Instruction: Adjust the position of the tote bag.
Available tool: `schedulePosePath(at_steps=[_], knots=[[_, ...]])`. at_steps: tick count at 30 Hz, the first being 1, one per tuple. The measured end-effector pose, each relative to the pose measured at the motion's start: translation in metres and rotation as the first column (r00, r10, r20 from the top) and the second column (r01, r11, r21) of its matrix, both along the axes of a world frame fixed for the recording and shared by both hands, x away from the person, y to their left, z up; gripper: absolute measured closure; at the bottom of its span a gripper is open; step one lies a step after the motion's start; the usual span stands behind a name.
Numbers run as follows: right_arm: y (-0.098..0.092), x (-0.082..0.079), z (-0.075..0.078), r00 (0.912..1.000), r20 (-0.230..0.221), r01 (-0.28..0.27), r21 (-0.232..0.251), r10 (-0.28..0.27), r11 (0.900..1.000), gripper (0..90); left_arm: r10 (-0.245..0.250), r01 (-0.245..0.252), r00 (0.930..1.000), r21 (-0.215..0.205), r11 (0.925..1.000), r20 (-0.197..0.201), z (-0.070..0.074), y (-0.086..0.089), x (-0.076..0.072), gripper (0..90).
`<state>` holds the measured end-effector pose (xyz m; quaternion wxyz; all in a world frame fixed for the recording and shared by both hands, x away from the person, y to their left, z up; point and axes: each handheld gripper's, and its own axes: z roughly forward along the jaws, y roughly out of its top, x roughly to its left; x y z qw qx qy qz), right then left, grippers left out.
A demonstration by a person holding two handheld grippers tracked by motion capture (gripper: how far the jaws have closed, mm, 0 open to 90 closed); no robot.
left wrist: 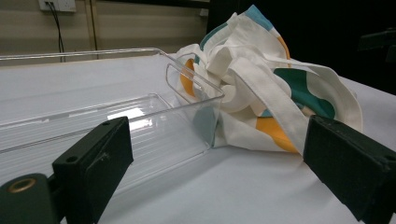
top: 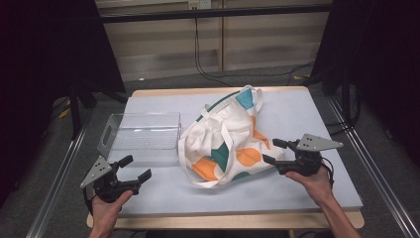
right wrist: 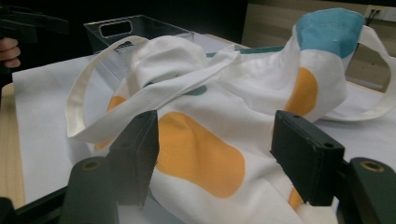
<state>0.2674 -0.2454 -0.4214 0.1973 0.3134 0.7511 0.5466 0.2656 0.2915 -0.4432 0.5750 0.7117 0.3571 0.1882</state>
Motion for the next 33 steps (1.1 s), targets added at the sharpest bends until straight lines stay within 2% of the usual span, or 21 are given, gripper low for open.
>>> schedulePosePath(at_steps=[7,8,10,11,12,13,15,17,19,21,23,25,26,29,31,33], knots=[[0.01,0.016,0.005,0.9984,-0.018,-0.054,0.01,0.054,0.998,33.4,-0.022,0.022,0.9998,0.004,0.9998,0.003,0.001,-0.003,-0.001,8.3],[0.015,0.024,0.005,0.9975,-0.032,-0.063,0.003,0.063,0.998,33.7,-0.033,0.033,0.9994,0.018,0.9993,0.01,0.004,-0.004,-0.004,8.3],[0.018,0.03,0.003,0.9965,-0.045,-0.072,-0.013,0.071,0.997,33.9,-0.054,0.053,0.9983,0.021,0.9984,0.022,0.004,-0.008,-0.008,8.5],[0.018,0.03,0.003,0.9965,-0.045,-0.072,-0.013,0.071,0.997,33.9,-0.054,0.053,0.9983,0.021,0.9984,0.022,0.004,-0.008,-0.008,8.5],[0.02,0.032,0.002,0.9954,-0.053,-0.08,-0.014,0.079,0.997,35.4,-0.064,0.064,0.9978,0.039,0.9972,0.016,0.005,-0.01,-0.009,8.5],[0.023,0.035,0.001,0.994,-0.06,-0.092,-0.009,0.091,0.996,36.1,-0.066,0.066,0.9978,0.019,0.9977,0.012,0.004,-0.012,-0.01,8.5],[0.028,0.039,0.001,0.9924,-0.059,-0.108,-0.008,0.108,0.994,38.8,-0.079,0.078,0.9966,0.04,0.9961,0.024,0.005,-0.013,-0.01,8.5],[0.035,0.046,0.003,0.9895,-0.058,-0.134,-0.015,0.133,0.991,42.9,-0.069,0.069,0.9975,0.019,0.9975,0.016,0.004,-0.014,-0.01,8.7],[0.036,0.048,0.003,0.9892,-0.057,-0.136,-0.02,0.135,0.991,43.5,-0.074,0.073,0.9972,0.014,0.9972,0.01,0.004,-0.013,-0.009,9.0],[0.044,0.056,0.007,0.9868,-0.056,-0.153,-0.024,0.152,0.988,45.7,-0.065,0.065,0.9977,0.044,0.997,0.017,0.004,-0.011,-0.009,9.0],[0.05,0.063,0.008,0.9852,-0.061,-0.162,-0.028,0.16,0.986,47.2,-0.066,0.065,0.9978,0.022,0.9976,0.01,0.004,-0.011,-0.009,9.1],[0.052,0.066,0.009,0.9845,-0.061,-0.166,-0.029,0.164,0.986,48.4,-0.066,0.066,0.9977,0.034,0.9973,0.011,0.004,-0.01,-0.009,9.1],[0.058,0.073,0.01,0.9819,-0.067,-0.18,-0.035,0.177,0.983,49.1,-0.068,0.067,0.9976,0.039,0.997,0.016,0.005,-0.01,-0.009,9.2],[0.066,0.085,0.012,0.9794,-0.08,-0.189,-0.037,0.185,0.981,50.1,-0.064,0.064,0.9978,0.024,0.9977,0.015,0.004,-0.011,-0.009,9.3],[0.068,0.089,0.012,0.9794,-0.082,-0.189,-0.046,0.185,0.981,50.0,-0.069,0.069,0.9974,0.034,0.9971,0.018,0.004,-0.011,-0.009,9.3],[0.074,0.101,0.011,0.9785,-0.098,-0.187,-0.046,0.182,0.981,48.3,-0.071,0.07,0.9973,0.042,0.9966,0.019,0.005,-0.011,-0.009,9.3]])
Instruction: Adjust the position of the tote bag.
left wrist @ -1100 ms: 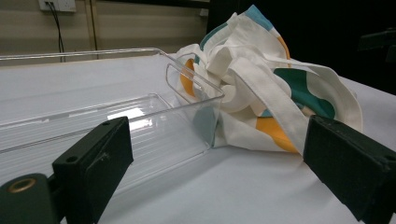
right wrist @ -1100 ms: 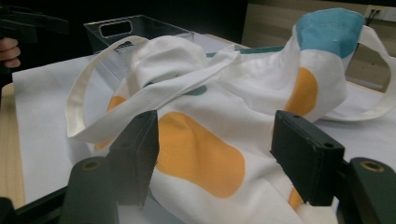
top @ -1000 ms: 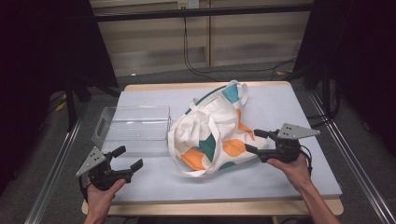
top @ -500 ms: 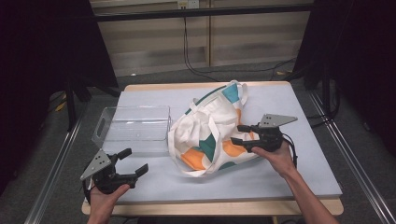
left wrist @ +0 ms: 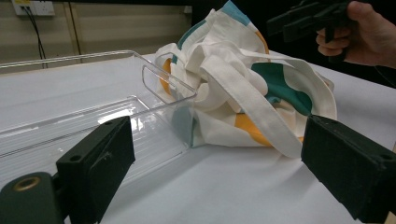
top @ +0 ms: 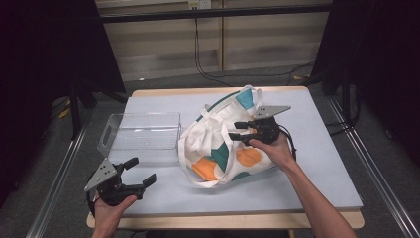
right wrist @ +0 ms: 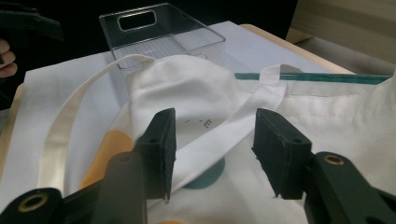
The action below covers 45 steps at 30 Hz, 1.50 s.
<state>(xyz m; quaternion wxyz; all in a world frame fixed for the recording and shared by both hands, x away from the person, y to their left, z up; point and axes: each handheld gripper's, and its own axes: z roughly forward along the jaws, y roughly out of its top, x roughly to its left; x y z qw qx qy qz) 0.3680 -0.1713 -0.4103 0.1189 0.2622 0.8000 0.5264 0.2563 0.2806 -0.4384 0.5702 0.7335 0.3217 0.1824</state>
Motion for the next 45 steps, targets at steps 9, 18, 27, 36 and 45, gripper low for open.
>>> schedulePosePath(at_steps=[9,18,27,36,45], knots=[[0.015,0.028,0.004,0.9997,-0.023,0.011,-0.045,-0.012,0.999,49.2,0.004,-0.004,1.0,-0.003,1.0,-0.001,0.0,-0.001,0.0,9.5],[0.03,0.057,0.007,0.9968,-0.075,0.016,-0.137,-0.026,0.99,49.2,-0.003,0.003,1.0,0.002,1.0,-0.003,0.0,-0.001,0.0,9.4],[0.051,0.086,0.009,0.9893,-0.14,0.009,-0.227,-0.042,0.974,49.4,-0.007,0.007,0.9999,-0.014,0.9999,-0.007,0.0,0.0,0.001,9.4],[0.071,0.105,0.003,0.9826,-0.172,0.02,-0.285,-0.071,0.958,51.1,-0.012,0.012,0.9999,-0.002,0.9999,-0.005,0.0,-0.001,0.0,9.4],[0.073,0.119,-0.018,0.963,-0.244,0.045,-0.269,-0.114,0.962,61.7,-0.014,0.014,0.9999,-0.002,0.9999,-0.009,0.0,-0.001,0.0,9.4]])
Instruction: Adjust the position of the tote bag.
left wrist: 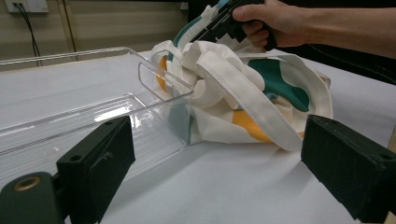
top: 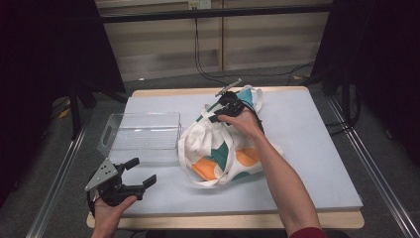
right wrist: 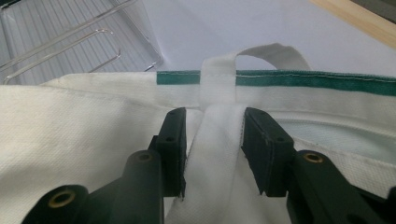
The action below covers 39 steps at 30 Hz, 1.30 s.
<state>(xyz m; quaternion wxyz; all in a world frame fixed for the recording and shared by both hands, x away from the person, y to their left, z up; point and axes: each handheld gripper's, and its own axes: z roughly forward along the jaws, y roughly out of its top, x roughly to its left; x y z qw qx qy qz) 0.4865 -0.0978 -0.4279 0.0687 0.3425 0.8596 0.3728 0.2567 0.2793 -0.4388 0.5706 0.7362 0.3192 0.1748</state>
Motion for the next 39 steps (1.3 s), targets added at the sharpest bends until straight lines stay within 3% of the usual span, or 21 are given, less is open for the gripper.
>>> schedulePosePath(at_steps=[9,11,23,27,28,33,36,39], knots=[[-0.001,0.003,-0.007,0.9995,-0.027,0.015,-0.015,-0.015,1.0,77.0,0.002,-0.002,1.0,0.003,1.0,0.0,0.0,0.001,0.0,9.4],[-0.002,0.003,-0.007,0.9995,-0.03,0.004,-0.008,-0.005,1.0,86.3,0.004,-0.004,1.0,0.001,1.0,0.002,0.0,0.001,0.0,9.4],[-0.007,-0.004,-0.003,0.9994,-0.03,-0.016,0.026,0.017,1.0,88.1,-0.003,0.003,1.0,0.009,1.0,0.006,0.0,0.001,-0.001,9.4],[-0.01,-0.006,0.0,0.9995,-0.022,-0.023,0.059,0.024,0.998,88.2,-0.004,0.003,1.0,0.031,0.9995,0.007,0.0,-0.003,-0.002,9.4],[-0.013,-0.009,0.002,0.9996,-0.015,-0.022,0.108,0.024,0.994,88.2,-0.006,0.006,0.9999,0.036,0.9993,0.01,0.0,-0.003,-0.002,9.4],[-0.019,-0.012,0.013,0.9994,0.016,-0.034,0.165,0.032,0.986,88.3,-0.017,0.017,0.9998,0.026,0.9995,0.007,0.0,-0.004,-0.002,9.4],[-0.024,-0.015,0.019,0.9985,0.038,-0.048,0.213,0.04,0.976,88.2,-0.006,0.006,0.9999,0.028,0.9996,0.008,0.0,-0.003,-0.002,9.4],[-0.025,-0.019,0.024,0.9968,0.057,-0.067,0.232,0.056,0.97,88.2,-0.007,0.007,1.0,0.028,0.9996,0.007,0.0,-0.003,-0.002,9.5]])
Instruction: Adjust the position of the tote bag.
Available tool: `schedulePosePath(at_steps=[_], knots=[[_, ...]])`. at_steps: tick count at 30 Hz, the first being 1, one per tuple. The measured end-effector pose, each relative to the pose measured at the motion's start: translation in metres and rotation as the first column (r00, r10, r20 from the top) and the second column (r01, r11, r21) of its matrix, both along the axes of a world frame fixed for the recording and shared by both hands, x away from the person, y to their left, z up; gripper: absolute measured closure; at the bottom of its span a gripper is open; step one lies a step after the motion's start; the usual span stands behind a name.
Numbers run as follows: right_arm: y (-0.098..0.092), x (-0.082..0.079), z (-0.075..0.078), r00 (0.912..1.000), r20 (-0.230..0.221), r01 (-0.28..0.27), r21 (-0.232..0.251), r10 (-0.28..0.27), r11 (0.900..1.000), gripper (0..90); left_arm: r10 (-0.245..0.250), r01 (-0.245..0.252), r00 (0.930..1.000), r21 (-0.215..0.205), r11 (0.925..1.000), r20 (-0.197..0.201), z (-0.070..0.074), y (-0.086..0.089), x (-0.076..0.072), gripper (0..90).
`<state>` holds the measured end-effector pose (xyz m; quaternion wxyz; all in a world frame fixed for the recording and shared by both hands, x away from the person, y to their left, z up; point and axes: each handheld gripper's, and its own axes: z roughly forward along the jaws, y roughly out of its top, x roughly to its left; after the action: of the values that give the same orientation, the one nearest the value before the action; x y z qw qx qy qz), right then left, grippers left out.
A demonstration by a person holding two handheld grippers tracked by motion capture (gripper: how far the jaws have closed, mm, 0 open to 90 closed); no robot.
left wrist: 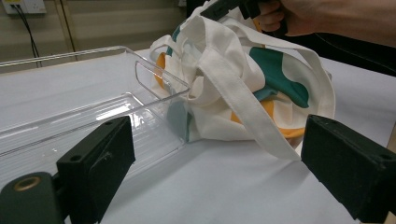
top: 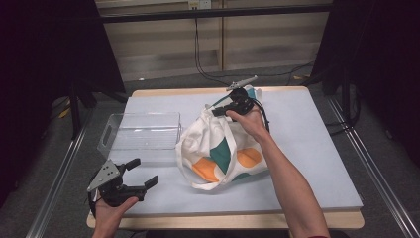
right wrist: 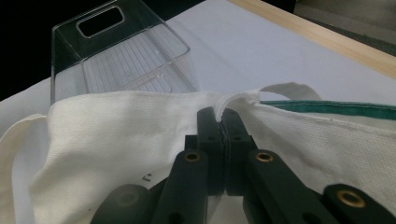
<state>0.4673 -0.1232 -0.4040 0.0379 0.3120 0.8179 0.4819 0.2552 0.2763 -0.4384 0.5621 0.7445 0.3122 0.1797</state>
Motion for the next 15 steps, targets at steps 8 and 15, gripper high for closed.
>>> schedulePosePath(at_steps=[8,15], knots=[[-0.011,-0.01,0.009,0.9992,0.037,-0.021,0.107,0.018,0.994,88.3,-0.007,0.007,1.0,-0.003,1.0,-0.002,0.0,-0.001,0.0,9.5],[-0.02,-0.021,0.02,0.9964,0.079,-0.042,0.134,0.032,0.99,88.3,-0.002,0.002,1.0,-0.005,1.0,-0.004,0.0,-0.001,0.0,9.9]])
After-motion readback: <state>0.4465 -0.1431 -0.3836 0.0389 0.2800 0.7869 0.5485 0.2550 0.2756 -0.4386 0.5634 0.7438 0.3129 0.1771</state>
